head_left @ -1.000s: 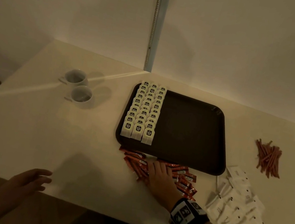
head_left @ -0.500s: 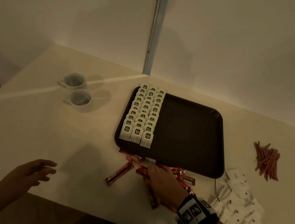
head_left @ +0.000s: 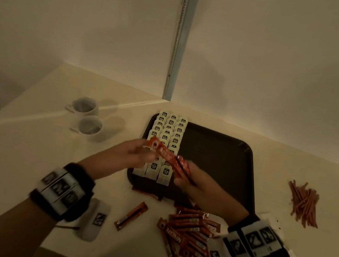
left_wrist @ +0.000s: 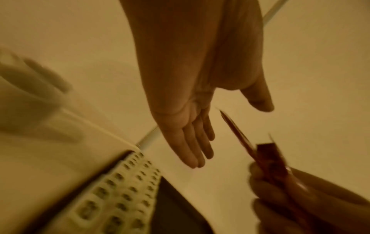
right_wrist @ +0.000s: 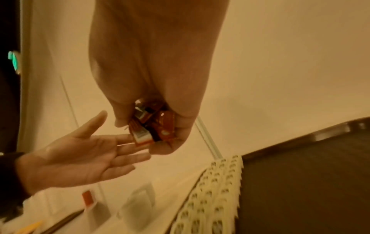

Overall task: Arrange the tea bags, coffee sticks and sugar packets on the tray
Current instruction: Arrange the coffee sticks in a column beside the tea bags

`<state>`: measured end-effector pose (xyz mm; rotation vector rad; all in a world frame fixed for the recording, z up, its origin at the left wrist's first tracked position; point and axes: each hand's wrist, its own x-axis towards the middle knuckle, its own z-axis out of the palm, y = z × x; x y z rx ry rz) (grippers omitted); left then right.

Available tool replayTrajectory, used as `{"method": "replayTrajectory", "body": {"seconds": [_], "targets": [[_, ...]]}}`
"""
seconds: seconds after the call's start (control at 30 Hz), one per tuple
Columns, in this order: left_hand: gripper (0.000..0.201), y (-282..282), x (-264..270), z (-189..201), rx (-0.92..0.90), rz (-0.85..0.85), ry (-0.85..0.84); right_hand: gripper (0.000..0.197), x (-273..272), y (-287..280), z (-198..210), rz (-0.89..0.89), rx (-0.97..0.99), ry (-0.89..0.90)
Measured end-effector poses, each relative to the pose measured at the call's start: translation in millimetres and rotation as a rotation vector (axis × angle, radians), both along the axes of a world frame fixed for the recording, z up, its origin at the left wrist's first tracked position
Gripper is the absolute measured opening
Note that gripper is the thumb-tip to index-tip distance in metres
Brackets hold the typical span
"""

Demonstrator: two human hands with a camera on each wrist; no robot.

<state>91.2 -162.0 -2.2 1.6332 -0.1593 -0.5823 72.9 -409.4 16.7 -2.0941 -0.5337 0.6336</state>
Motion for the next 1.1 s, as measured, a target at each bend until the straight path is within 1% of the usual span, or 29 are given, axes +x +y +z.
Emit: {"method": "replayTrajectory", "body": {"seconds": [0.03, 0.07, 0.13, 0.23, 0.3, 0.33, 0.37, 0.4, 0.43, 0.47, 0.5, 0.53, 0.57, 0.63, 0.67, 0.7, 0.77, 0.8, 0.87, 0.9, 0.93, 1.0, 1.07, 1.1], "targets": [[0.045, -14, 10, 5, -0.112, 0.004, 0.041, 0.018, 8, 4, 7, -0.018, 0.035, 0.000], [0.041, -28, 20, 9, -0.250, 0.039, 0.088, 0.021, 15, 8, 12, -0.033, 0.049, -0.006], [0.035, -53, 38, 17, -0.459, 0.174, 0.111, 0.024, 30, 14, 18, -0.063, 0.064, -0.017], [0.031, -77, 61, 26, -0.599, 0.416, 0.039, 0.027, 49, 17, 24, -0.111, 0.118, 0.023], [0.026, -81, 75, 30, -0.670, 0.586, 0.035, 0.028, 59, 13, 24, -0.189, 0.154, 0.058], [0.024, -81, 82, 30, -0.670, 0.651, 0.042, 0.026, 64, 10, 25, -0.233, 0.168, 0.057], [0.022, -79, 87, 27, -0.624, 0.685, 0.051, 0.023, 70, 8, 23, -0.275, 0.183, 0.048], [0.019, -79, 91, 24, -0.539, 0.671, 0.063, 0.021, 74, 8, 22, -0.317, 0.200, 0.038], [0.019, -80, 92, 19, -0.446, 0.611, 0.076, 0.020, 80, 9, 21, -0.355, 0.218, 0.023], [0.027, -83, 90, 15, -0.374, 0.521, 0.095, 0.022, 85, 12, 20, -0.385, 0.223, -0.001], [0.037, -87, 87, 12, -0.338, 0.435, 0.120, 0.025, 90, 16, 17, -0.406, 0.219, -0.029], [0.044, -93, 85, 9, -0.351, 0.374, 0.149, 0.029, 94, 22, 15, -0.419, 0.220, -0.050], [0.045, -100, 83, 8, -0.401, 0.341, 0.185, 0.033, 98, 28, 11, -0.425, 0.231, -0.059], [0.037, -111, 83, 8, -0.546, 0.373, 0.330, 0.035, 103, 41, 2, -0.441, 0.241, -0.069], [0.034, -115, 84, 10, -0.601, 0.409, 0.411, 0.036, 105, 46, -4, -0.460, 0.217, -0.093], [0.033, -116, 86, 12, -0.642, 0.438, 0.477, 0.040, 107, 49, -9, -0.479, 0.151, -0.127], [0.032, -116, 89, 12, -0.679, 0.465, 0.543, 0.050, 107, 51, -17, -0.496, -0.099, -0.194], [0.033, -115, 91, 13, -0.673, 0.465, 0.551, 0.052, 106, 51, -20, -0.497, -0.242, -0.259], [0.034, -115, 93, 12, -0.635, 0.464, 0.548, 0.061, 101, 47, -24, -0.484, -0.467, -0.448], [0.034, -115, 94, 10, -0.620, 0.473, 0.545, 0.067, 100, 45, -26, -0.479, -0.524, -0.527], [0.033, -115, 95, 8, -0.604, 0.493, 0.541, 0.071, 99, 42, -28, -0.481, -0.545, -0.576], [0.033, -115, 98, 3, -0.566, 0.534, 0.527, 0.073, 102, 36, -32, -0.507, -0.508, -0.593], [0.037, -115, 100, 0, -0.520, 0.525, 0.508, 0.070, 106, 31, -34, -0.555, -0.408, -0.572], [0.039, -115, 101, 0, -0.496, 0.501, 0.494, 0.063, 107, 29, -35, -0.580, -0.347, -0.582]]}}
